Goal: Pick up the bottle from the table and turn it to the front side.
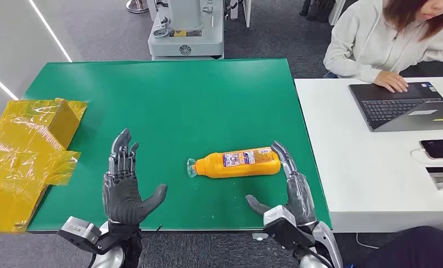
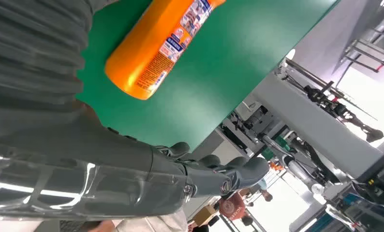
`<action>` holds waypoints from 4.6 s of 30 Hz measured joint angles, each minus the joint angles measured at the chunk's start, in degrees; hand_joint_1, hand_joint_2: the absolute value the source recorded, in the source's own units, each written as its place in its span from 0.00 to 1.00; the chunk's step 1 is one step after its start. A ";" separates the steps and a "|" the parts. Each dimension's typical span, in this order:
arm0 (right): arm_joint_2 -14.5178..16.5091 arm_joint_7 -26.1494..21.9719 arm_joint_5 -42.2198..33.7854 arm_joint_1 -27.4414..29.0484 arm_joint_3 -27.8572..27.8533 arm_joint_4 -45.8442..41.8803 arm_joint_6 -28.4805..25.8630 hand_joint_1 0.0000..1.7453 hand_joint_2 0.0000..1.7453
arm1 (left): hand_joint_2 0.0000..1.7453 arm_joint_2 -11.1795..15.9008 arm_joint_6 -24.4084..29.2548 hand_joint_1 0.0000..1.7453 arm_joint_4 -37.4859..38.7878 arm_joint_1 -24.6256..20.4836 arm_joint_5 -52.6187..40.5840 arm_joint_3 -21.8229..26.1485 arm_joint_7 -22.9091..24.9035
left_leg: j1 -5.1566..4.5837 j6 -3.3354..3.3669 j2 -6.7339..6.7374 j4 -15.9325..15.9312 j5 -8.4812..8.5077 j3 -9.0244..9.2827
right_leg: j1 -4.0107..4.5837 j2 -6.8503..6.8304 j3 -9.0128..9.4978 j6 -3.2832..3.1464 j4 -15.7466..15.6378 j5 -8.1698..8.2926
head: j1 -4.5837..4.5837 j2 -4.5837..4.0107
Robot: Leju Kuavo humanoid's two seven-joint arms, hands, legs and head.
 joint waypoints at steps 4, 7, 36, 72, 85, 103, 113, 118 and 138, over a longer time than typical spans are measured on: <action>-1.33 2.75 1.66 -5.74 -0.62 4.66 1.41 0.00 1.00 | 1.00 -0.44 -1.54 0.00 1.90 -1.86 0.30 -0.89 0.17 | 0.00 0.01 0.01 0.05 0.02 0.01 | -0.01 0.01 0.02 0.01 0.01 0.05 | -0.01 0.00; -2.62 5.15 3.46 -12.06 -0.88 10.52 4.01 0.00 1.00 | 1.00 -0.97 -2.48 0.00 4.42 -3.80 0.75 -1.81 0.22 | 0.00 0.02 0.02 0.08 0.04 0.03 | -0.01 0.05 0.05 0.02 0.02 0.08 | -0.01 0.00; -6.46 9.42 -2.67 -50.65 23.94 65.08 31.42 0.00 1.00 | 1.00 -0.75 -2.28 0.00 13.72 -9.37 5.97 -3.86 0.94 | 0.00 0.00 -0.01 0.10 0.05 0.05 | 0.00 0.10 0.02 0.02 0.05 0.08 | -0.01 0.00; -9.08 9.73 -6.77 -49.74 33.95 65.51 24.15 0.82 1.00 | 1.00 0.62 -2.41 0.00 16.13 -10.98 9.95 -3.86 -0.51 | 0.02 0.00 0.05 0.09 0.04 0.14 | 0.01 0.16 0.09 0.02 0.07 0.08 | -0.01 0.00; -8.71 9.28 -7.62 -48.58 34.65 65.58 20.21 0.82 1.00 | 1.00 0.80 -2.46 0.00 17.12 -11.05 10.40 -3.86 -0.75 | 0.01 0.00 0.04 0.10 0.04 0.16 | 0.01 0.16 0.10 0.02 0.05 0.08 | -0.01 0.00; -10.24 6.52 -13.32 -41.10 30.83 57.53 15.06 1.00 1.00 | 1.00 0.92 -1.15 0.00 16.26 -7.50 9.21 -3.85 -0.83 | 0.02 0.01 0.00 0.09 0.02 0.17 | 0.02 0.10 0.13 0.04 0.05 0.03 | -0.01 0.00; -10.68 6.59 -13.41 -23.26 20.76 40.55 10.71 1.00 1.00 | 1.00 1.15 0.61 0.00 14.23 -5.16 6.25 -3.74 -0.70 | 0.02 -0.01 -0.03 0.06 -0.06 0.15 | 0.02 0.07 0.13 0.02 0.03 -0.04 | -0.01 0.00; -10.63 6.66 -12.76 -13.94 14.59 32.38 8.97 1.00 1.00 | 1.00 1.18 1.13 0.00 13.26 -4.23 5.42 -3.34 -0.40 | 0.02 -0.01 -0.09 0.05 -0.07 0.13 | 0.02 0.00 0.15 0.05 0.02 -0.06 | -0.01 0.00; -6.10 -1.32 -5.74 1.53 -2.56 1.16 -2.47 1.00 1.00 | 1.00 4.25 -22.22 0.00 13.88 -12.22 15.64 8.23 10.70 | 0.02 -0.02 -0.05 0.03 -0.01 0.06 | 0.02 -0.01 0.08 0.00 0.10 -0.03 | -0.01 0.00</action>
